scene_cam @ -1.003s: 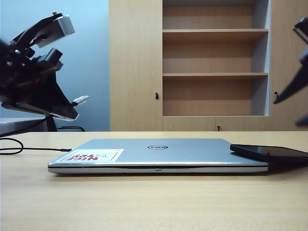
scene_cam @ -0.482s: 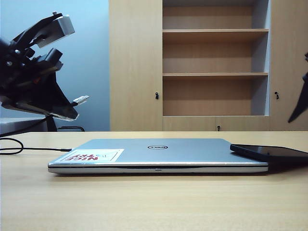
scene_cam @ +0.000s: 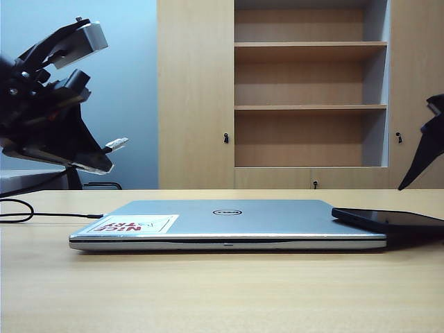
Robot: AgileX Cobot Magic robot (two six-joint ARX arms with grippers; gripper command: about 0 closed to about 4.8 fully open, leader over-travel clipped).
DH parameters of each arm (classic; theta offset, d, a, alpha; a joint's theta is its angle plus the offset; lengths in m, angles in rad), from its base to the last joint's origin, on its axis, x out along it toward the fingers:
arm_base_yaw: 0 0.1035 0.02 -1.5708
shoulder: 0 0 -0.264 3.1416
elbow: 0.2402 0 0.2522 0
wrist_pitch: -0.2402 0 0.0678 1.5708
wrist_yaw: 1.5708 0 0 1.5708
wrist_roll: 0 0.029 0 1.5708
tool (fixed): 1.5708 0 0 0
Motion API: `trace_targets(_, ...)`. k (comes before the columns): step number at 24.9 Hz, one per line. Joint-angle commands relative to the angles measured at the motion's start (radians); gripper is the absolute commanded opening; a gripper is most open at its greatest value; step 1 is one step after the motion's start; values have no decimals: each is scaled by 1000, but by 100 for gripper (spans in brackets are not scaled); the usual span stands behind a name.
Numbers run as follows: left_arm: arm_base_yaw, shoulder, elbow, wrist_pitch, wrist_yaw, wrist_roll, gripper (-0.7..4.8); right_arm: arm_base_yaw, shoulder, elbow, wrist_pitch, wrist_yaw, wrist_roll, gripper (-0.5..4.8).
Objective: Pick up the charging cable and the phone, plug the charging cable into the charging port on the phone, and finally place them back on the table.
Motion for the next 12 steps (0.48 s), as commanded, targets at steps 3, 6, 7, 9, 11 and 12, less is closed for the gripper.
trace_targets(3, 0, 0, 2, 20, 3, -1, -7, 0, 67, 6, 85, -31, 13, 388)
trace_targets(6, 0, 0, 2, 20, 3, -1, -7, 0, 105, 6, 124, -31, 13, 388)
trace_targets(7, 0, 0, 2, 20, 3, -1, -7, 0, 114, 6, 129, -31, 14, 388)
trace_targets(9, 0, 0, 2, 20, 3, -1, -7, 0, 126, 6, 135, -31, 13, 388)
trace_targets(11, 0, 0, 2, 20, 3, -1, -7, 0, 142, 6, 151, -31, 13, 387)
trace_targets(12, 0, 0, 3, 20, 3, -1, -7, 0, 150, 6, 161, -31, 13, 387)
